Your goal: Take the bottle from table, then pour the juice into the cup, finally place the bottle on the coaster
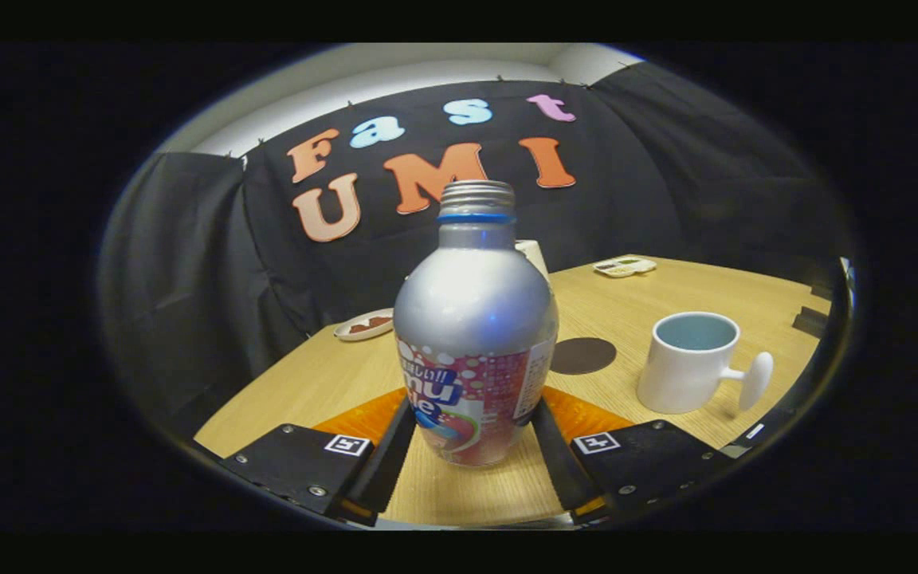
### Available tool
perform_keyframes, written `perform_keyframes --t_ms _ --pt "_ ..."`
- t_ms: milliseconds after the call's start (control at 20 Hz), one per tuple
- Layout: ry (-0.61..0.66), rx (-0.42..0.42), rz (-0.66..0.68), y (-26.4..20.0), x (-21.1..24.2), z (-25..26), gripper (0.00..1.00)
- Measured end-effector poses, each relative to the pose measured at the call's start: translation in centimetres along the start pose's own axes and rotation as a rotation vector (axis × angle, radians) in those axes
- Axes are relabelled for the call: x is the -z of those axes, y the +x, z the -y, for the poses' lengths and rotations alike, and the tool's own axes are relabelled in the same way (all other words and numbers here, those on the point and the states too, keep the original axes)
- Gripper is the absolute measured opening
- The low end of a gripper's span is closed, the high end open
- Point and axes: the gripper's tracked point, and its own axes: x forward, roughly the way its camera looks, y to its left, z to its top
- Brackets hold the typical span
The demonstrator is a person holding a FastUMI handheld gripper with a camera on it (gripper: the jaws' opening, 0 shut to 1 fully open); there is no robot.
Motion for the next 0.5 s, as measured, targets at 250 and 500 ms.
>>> perform_keyframes --t_ms 250,500 --pt "0.251 -0.030 -0.015 0.1 -1.0 -0.3 0.78" --pt "0.485 -0.023 -0.025 0.3 -1.8 0.3 0.77"
